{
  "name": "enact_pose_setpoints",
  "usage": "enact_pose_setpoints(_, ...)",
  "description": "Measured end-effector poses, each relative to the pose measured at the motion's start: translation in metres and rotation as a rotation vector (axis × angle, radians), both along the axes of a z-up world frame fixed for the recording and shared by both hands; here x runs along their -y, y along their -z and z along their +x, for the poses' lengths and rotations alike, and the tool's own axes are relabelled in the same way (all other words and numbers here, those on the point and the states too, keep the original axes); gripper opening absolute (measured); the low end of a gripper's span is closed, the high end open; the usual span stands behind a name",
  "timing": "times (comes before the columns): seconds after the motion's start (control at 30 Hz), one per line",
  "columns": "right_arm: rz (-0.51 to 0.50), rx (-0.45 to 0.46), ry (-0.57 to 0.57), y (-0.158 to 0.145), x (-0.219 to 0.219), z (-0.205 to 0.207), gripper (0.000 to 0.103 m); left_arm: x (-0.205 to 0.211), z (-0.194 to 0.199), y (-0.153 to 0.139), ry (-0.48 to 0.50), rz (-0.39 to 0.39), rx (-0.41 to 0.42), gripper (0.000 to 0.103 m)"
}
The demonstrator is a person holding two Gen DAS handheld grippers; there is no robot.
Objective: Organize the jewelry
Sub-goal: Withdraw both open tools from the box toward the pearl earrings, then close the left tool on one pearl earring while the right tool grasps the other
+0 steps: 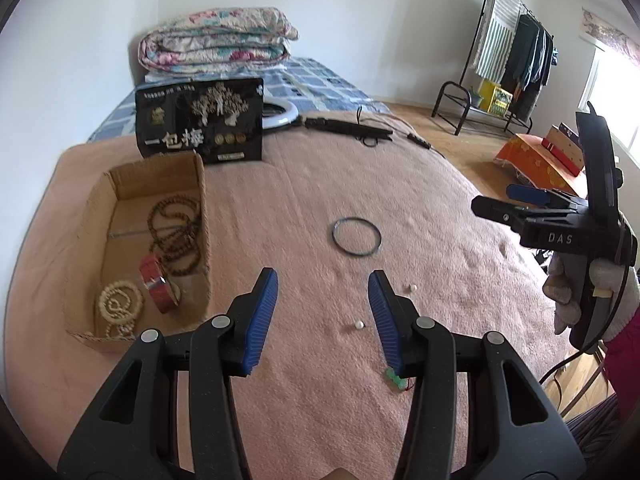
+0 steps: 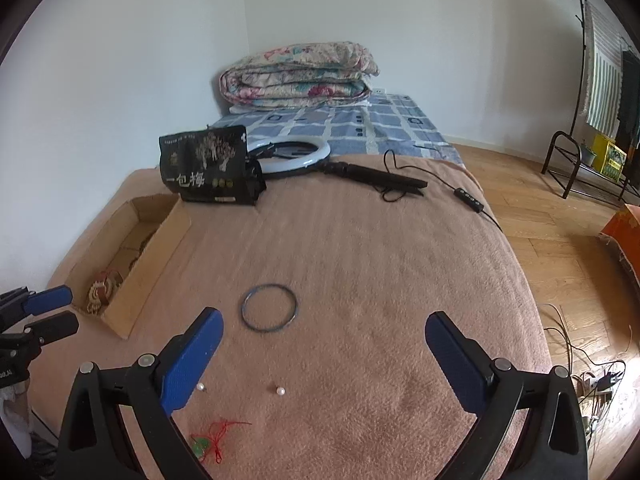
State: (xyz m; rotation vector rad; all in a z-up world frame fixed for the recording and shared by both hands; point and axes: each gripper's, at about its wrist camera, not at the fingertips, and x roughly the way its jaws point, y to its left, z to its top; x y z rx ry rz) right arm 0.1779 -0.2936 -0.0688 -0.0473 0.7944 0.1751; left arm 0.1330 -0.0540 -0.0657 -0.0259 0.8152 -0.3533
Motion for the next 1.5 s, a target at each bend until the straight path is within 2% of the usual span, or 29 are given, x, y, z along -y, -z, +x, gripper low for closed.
enact_pose_setpoints(0.2, 0.0, -0.086, -0.068, 0.037, -0.01, 0.003, 0.092, 0.021, 0.002, 0.023, 0.045, 0.014, -0.041, 0.048)
enact_pose_setpoints(0.3, 0.006, -0.134, -0.085, 0.053, -0.013, 0.005, 0.085, 0.031, 0.003, 0.037, 0.071, 0.032, -0.063, 0.036)
enact_pose_setpoints(0.4, -0.013, -0.171, -0.109, 0.07, -0.017, 0.007, 0.076, 0.038, 0.006, 0.051, 0.087, 0.034, -0.095, 0.034)
enact_pose_setpoints(0.43, -0.02, -0.181, -0.119, 0.075, -0.018, 0.007, 0.073, 0.04, 0.007, 0.056, 0.091, 0.032, -0.106, 0.03)
enact_pose_setpoints(0.53, -0.03, -0.197, -0.14, 0.086, -0.02, 0.007, 0.068, 0.044, 0.011, 0.069, 0.098, 0.034, -0.134, 0.028)
enact_pose_setpoints(0.63, -0.02, -0.215, -0.168, 0.096, -0.019, 0.007, 0.059, 0.049, 0.015, 0.082, 0.108, 0.041, -0.158, 0.023)
enact_pose_setpoints(0.77, -0.024, -0.231, -0.205, 0.106, -0.022, 0.008, 0.048, 0.053, 0.019, 0.094, 0.121, 0.056, -0.174, 0.022)
enact_pose_setpoints(1.17, -0.051, -0.251, -0.294, 0.119, -0.035, 0.011, 0.033, 0.066, 0.026, 0.114, 0.16, 0.094, -0.208, 0.022)
enact_pose_setpoints(1.27, -0.074, -0.249, -0.305, 0.123, -0.037, 0.01, 0.032, 0.069, 0.026, 0.117, 0.169, 0.109, -0.213, 0.022)
enact_pose_setpoints(1.5, -0.053, -0.25, -0.306, 0.123, -0.035, 0.012, 0.028, 0.075, 0.029, 0.121, 0.173, 0.119, -0.21, 0.022)
